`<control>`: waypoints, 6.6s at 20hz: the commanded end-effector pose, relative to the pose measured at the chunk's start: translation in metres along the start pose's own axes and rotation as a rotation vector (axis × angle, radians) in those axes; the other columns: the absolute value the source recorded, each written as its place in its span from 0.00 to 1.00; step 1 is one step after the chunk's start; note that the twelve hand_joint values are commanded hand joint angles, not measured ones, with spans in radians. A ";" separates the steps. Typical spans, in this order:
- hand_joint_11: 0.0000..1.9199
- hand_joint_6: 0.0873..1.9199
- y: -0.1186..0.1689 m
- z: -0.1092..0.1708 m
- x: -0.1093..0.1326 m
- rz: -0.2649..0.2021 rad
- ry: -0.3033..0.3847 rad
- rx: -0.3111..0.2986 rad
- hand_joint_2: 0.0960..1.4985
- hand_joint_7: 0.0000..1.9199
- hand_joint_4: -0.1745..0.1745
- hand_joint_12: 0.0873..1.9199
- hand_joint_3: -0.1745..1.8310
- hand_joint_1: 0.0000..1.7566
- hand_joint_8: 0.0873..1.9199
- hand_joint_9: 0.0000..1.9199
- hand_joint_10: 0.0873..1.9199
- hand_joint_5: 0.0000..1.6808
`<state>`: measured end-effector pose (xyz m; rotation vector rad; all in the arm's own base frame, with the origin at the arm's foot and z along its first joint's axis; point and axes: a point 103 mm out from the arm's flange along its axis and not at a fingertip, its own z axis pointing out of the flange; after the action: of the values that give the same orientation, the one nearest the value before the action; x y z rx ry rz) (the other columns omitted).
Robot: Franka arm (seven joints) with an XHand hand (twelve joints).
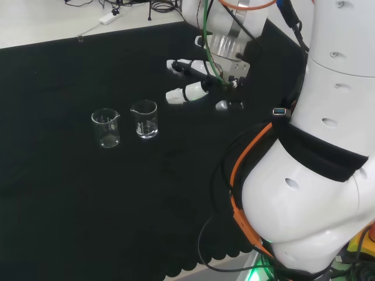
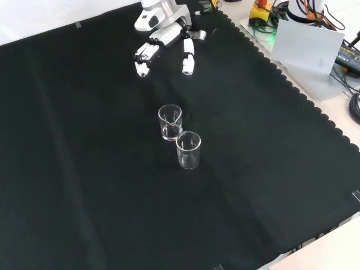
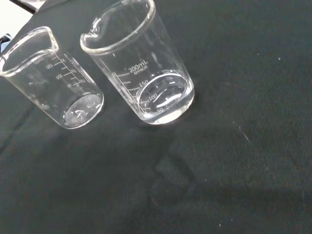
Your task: Pick up the beaker on the right.
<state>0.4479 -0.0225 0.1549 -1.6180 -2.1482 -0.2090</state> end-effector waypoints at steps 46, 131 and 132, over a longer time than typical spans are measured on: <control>0.00 0.00 0.058 0.097 -0.006 -0.099 0.153 0.004 0.42 0.10 0.42 0.56 0.18 0.43 0.23 0.14 0.27 0.15; 0.00 0.00 0.110 0.140 0.030 -0.104 0.290 -0.121 0.36 0.16 0.39 0.62 0.29 0.45 0.25 0.20 0.27 0.29; 0.00 0.00 0.111 0.140 0.031 -0.102 0.292 -0.123 0.36 0.16 0.39 0.62 0.29 0.45 0.25 0.20 0.27 0.30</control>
<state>0.5091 0.0867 0.0280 -1.4359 -2.0356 -0.5662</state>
